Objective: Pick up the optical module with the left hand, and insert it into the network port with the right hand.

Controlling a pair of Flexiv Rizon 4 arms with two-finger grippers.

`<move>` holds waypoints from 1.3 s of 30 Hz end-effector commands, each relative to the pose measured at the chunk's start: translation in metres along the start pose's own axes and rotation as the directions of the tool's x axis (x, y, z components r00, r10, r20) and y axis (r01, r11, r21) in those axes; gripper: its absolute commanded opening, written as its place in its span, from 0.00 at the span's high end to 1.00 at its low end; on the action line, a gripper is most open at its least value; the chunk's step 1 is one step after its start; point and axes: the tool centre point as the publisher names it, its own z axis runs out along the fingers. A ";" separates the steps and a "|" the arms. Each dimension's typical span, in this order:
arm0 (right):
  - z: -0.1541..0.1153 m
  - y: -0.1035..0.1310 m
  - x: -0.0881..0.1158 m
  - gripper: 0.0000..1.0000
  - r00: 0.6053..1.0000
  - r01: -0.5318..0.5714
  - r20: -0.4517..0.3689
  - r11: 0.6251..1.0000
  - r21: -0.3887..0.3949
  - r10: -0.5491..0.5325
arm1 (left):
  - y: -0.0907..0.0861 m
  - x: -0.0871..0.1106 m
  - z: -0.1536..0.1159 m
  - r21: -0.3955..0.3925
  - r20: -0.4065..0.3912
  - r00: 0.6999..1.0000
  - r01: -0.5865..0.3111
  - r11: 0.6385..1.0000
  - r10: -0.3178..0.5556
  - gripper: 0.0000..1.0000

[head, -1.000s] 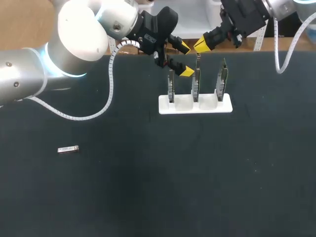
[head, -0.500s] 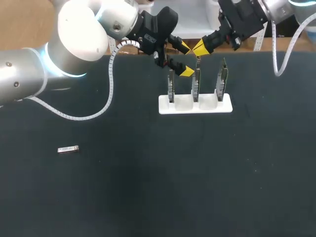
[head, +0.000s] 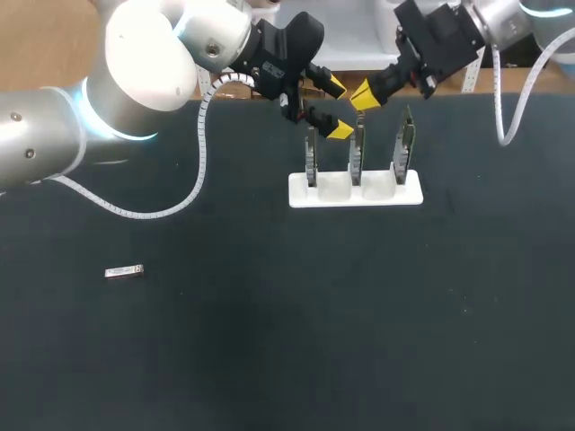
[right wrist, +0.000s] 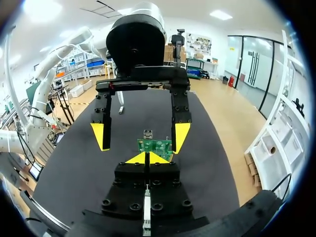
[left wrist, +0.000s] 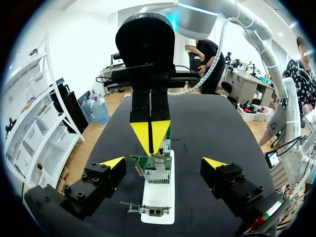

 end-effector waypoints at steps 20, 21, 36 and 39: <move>0.008 0.001 0.015 1.00 0.999 -0.043 -0.013 0.999 -0.022 0.042 | 0.002 -0.001 0.001 0.003 -0.006 1.000 0.002 1.000 -0.002 0.00; 0.008 0.001 0.015 1.00 0.999 -0.043 -0.014 0.999 -0.023 0.043 | 0.002 -0.001 0.001 0.003 -0.006 1.000 0.002 1.000 -0.002 0.00; 0.012 0.002 0.018 1.00 0.998 -0.054 -0.021 0.998 -0.032 0.053 | 0.002 -0.001 0.001 0.003 -0.006 1.000 0.002 1.000 -0.002 0.00; 0.012 0.003 0.019 1.00 0.998 -0.058 -0.021 0.998 -0.030 0.058 | 0.002 -0.001 0.001 0.003 -0.006 1.000 0.002 1.000 -0.002 0.00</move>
